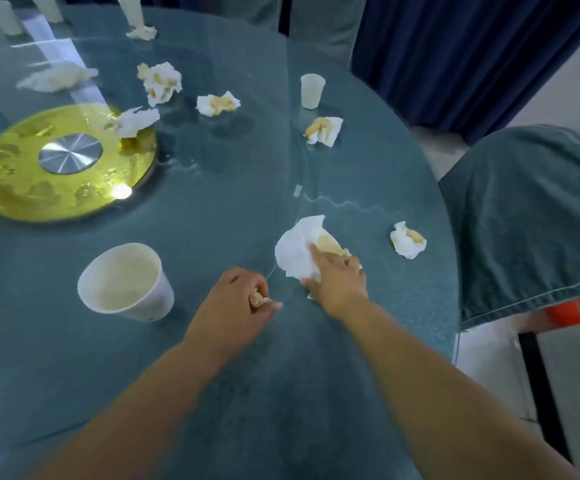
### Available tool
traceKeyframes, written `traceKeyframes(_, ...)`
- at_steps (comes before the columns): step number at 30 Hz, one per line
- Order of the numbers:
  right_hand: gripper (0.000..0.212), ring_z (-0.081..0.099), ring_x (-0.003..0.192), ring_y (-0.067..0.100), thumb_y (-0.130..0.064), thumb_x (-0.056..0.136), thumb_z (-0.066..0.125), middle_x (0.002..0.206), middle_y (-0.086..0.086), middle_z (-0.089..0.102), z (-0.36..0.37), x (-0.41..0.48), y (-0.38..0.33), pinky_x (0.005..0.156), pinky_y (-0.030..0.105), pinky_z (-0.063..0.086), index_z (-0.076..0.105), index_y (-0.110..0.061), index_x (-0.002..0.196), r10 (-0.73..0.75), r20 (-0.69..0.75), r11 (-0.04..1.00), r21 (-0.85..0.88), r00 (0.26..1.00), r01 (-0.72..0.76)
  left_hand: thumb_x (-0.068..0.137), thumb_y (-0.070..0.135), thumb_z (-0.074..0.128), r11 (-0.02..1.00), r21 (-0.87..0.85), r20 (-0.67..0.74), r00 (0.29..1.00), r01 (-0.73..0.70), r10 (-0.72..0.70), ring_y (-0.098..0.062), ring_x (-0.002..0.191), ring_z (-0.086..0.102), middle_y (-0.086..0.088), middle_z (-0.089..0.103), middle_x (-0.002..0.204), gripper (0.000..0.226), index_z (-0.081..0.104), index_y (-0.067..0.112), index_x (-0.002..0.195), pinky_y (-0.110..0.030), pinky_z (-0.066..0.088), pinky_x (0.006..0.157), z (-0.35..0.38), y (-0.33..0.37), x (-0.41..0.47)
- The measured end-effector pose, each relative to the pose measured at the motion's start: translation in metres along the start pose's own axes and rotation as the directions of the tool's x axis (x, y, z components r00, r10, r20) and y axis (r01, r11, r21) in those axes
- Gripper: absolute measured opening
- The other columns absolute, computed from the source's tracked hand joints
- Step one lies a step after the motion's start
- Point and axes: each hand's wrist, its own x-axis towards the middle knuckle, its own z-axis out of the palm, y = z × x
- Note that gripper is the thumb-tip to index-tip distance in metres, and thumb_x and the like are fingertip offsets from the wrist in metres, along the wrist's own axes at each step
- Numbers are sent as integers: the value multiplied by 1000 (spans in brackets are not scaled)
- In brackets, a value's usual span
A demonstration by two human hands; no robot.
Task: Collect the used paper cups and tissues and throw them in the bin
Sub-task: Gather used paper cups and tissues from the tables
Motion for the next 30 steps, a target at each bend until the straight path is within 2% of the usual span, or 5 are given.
traceKeyframes(8, 42, 44, 106, 28, -56, 91, 48, 105, 2, 61, -1, -5, 46, 75, 35, 26, 69, -21, 103, 114, -364, 993, 79, 924, -91, 79, 24, 74, 995, 11, -5, 995, -100, 100, 5, 81, 46, 5, 50, 95, 22, 52, 26, 80, 1, 30, 70, 21, 15, 46)
traceKeyframes(11, 41, 39, 114, 33, -52, 89, 55, 119, 5, 55, -25, 7, 68, 81, 38, 29, 72, -16, 101, 221, -487, 974, 152, 845, -167, 81, 22, 72, 992, 18, -6, 992, -124, 124, 6, 82, 47, 7, 49, 94, 22, 51, 27, 80, -1, 32, 70, 26, 18, 56)
traceKeyframes(16, 28, 6, 144, 36, -27, 94, 53, 159, 2, 14, -48, 45, 102, 112, 49, 22, 53, -17, 121, 308, -299, 946, 201, 903, -256, 82, 19, 70, 993, 13, -22, 993, -119, 120, 8, 83, 47, 16, 45, 91, 22, 51, 28, 84, 0, 33, 67, 31, 24, 60)
traceKeyframes(20, 53, 6, 144, 34, -8, 93, 44, 161, -6, -3, -28, 55, 119, 110, 48, 30, 30, -20, 143, 267, -35, 944, 211, 963, -254, 82, 15, 69, 993, 17, -21, 993, -113, 113, 6, 83, 47, 10, 49, 97, 21, 53, 28, 88, 0, 33, 69, 30, 23, 56)
traceKeyframes(30, 47, 51, 110, 34, -12, 89, 49, 133, 6, 51, 1, -14, 84, 89, 32, 36, 46, -19, 135, 149, -188, 977, 176, 971, -116, 81, 4, 62, 998, -40, 43, 998, -43, 44, 5, 84, 50, 13, 55, 100, 29, 67, 22, 102, 2, 34, 71, 28, 25, 14)
